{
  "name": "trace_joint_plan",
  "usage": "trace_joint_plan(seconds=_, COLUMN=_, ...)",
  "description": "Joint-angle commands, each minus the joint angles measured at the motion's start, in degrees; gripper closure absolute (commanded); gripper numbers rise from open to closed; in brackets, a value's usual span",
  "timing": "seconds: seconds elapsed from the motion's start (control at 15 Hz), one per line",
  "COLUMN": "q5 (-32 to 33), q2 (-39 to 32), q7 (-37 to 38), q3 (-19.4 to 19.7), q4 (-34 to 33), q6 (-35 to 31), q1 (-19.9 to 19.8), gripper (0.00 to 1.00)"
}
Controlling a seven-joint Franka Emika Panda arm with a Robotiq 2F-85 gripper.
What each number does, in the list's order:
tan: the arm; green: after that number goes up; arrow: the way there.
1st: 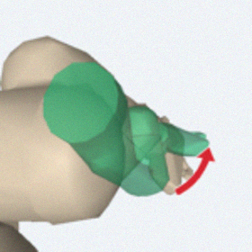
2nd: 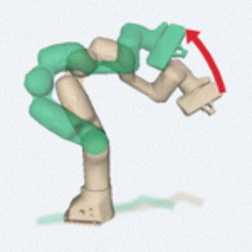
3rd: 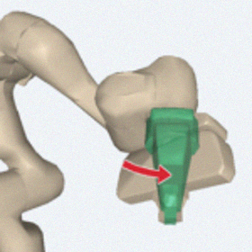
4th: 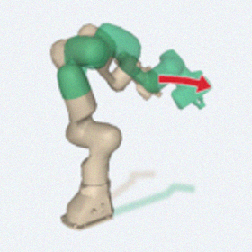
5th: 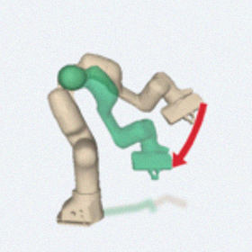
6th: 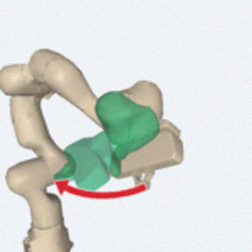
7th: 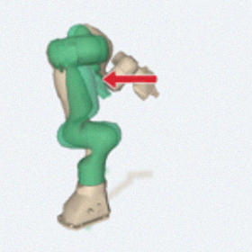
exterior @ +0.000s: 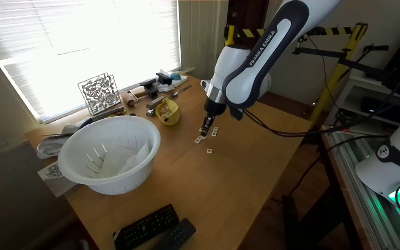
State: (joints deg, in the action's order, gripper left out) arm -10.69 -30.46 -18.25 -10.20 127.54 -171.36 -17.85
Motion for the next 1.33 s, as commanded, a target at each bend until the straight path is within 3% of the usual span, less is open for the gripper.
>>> trace_joint_plan(seconds=0.0, q5=3.49, q2=-2.75, q7=-2.99, q3=-1.25, q4=-2.69, q6=-0.29, q1=-2.04, gripper=1.0)
trace_joint_plan(seconds=0.47, q5=7.51, q2=-4.33, q7=-11.35, q3=-6.17, q4=-3.35, q6=1.21, q1=-7.39, gripper=1.0)
trace_joint_plan(seconds=1.27, q5=10.55, q2=-3.12, q7=-20.09, q3=-7.37, q4=-2.2, q6=2.03, q1=-9.68, gripper=1.0)
